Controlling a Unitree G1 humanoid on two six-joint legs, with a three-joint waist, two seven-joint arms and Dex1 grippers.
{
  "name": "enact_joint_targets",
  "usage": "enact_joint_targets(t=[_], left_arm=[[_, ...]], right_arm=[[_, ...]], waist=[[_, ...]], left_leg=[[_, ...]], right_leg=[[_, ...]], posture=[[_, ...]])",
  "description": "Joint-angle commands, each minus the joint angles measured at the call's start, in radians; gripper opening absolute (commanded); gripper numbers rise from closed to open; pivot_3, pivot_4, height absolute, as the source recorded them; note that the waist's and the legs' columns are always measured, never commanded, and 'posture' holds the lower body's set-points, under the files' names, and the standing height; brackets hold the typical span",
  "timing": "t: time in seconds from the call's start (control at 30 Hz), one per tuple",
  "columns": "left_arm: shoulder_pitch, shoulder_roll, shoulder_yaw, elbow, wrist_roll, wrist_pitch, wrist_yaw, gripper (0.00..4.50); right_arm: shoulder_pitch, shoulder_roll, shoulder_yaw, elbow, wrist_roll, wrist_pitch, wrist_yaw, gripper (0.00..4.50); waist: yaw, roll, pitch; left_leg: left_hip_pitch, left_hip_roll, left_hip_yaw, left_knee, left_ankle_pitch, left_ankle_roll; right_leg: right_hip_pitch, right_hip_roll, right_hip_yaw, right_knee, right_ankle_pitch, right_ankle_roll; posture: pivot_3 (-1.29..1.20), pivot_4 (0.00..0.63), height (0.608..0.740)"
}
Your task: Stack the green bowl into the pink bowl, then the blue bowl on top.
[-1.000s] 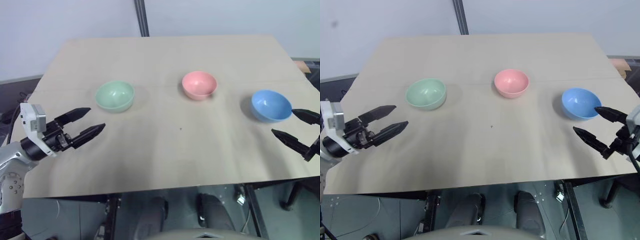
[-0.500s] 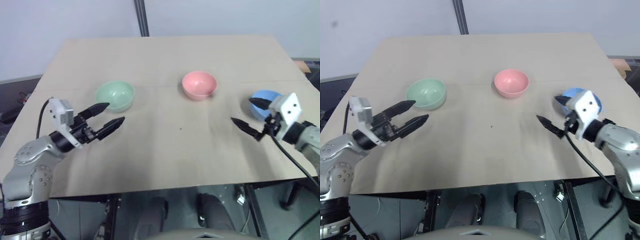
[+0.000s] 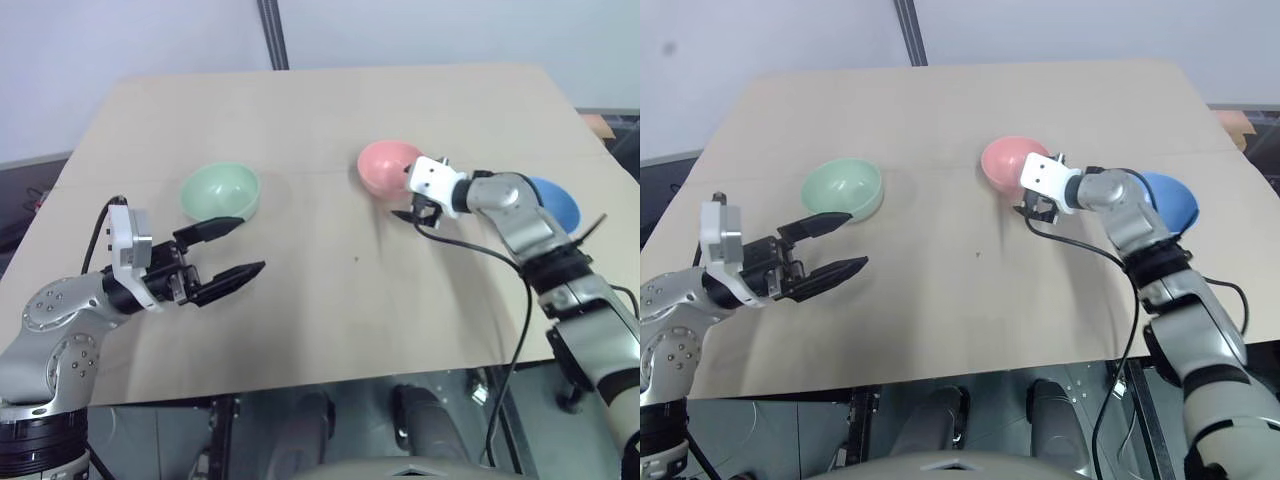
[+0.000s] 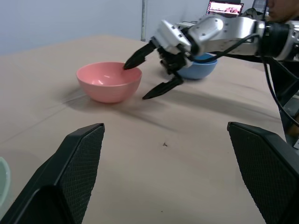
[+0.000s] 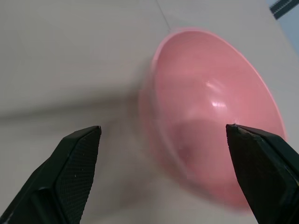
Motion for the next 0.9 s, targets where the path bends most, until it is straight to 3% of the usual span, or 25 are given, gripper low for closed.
enact_joint_targets(t=[0.03,0.27,0.43,0.6,0.7,0.83,0.9], left_arm=[[0.038,-0.012,0.051,-0.068,-0.025,-0.017,0.027,4.5],[0.081,-0.029,0.082,-0.101,-0.042,-0.012,0.071,4.5],[0.089,-0.043,0.071,-0.103,-0.028,-0.021,0.102,4.5],[0.068,-0.047,0.058,-0.059,0.051,-0.022,0.2,4.5],[0.05,-0.044,0.037,-0.034,0.098,-0.025,0.239,4.5],[0.009,-0.049,0.0,0.001,0.142,-0.029,0.269,4.5],[-0.013,-0.05,-0.01,0.01,0.157,-0.031,0.284,4.5]], right_arm=[[-0.073,0.026,-0.006,0.132,-0.041,-0.106,-0.002,3.19],[-0.117,0.049,-0.012,0.222,-0.078,-0.191,0.033,0.04],[-0.103,0.056,-0.033,0.122,-0.043,-0.191,0.118,0.04],[0.109,0.009,0.0,-0.441,0.113,0.085,0.389,0.04],[0.193,0.009,0.029,-0.634,0.123,0.264,0.409,0.04],[0.237,0.037,0.083,-0.708,0.093,0.399,0.398,0.04],[0.239,0.041,0.089,-0.709,0.081,0.401,0.381,0.83]], waist=[[0.001,0.0,0.0],[-0.001,0.0,0.0],[-0.004,0.0,0.0],[0.0,0.0,0.0],[0.002,0.0,0.0],[0.003,0.0,0.0],[0.001,0.0,0.0]], left_leg=[[0.0,0.0,0.0,-0.001,0.0,0.0],[-0.001,0.0,0.003,-0.004,0.0,0.0],[0.0,0.001,0.006,-0.004,-0.002,0.002],[0.0,0.002,0.005,-0.004,-0.002,0.003],[0.0,0.001,0.004,-0.003,-0.003,0.003],[0.0,0.001,0.005,0.001,-0.003,0.004],[0.0,0.001,0.005,0.001,-0.003,0.004]], right_leg=[[0.0,0.0,0.001,0.0,0.0,0.0],[-0.006,0.0,0.003,0.003,0.0,0.0],[-0.007,0.001,0.006,0.006,0.0,0.0],[-0.008,0.002,0.006,0.007,0.0,0.0],[-0.008,0.002,0.006,0.008,0.0,0.0],[-0.007,0.002,0.006,0.009,0.0,0.0],[-0.007,0.003,0.006,0.009,0.0,0.0]], posture=[[0.0,0.15,0.74],[0.0,0.15,0.74],[0.0,0.15,0.74],[0.0,0.15,0.74],[0.0,0.15,0.74],[0.0,0.15,0.74],[0.0,0.15,0.74]])
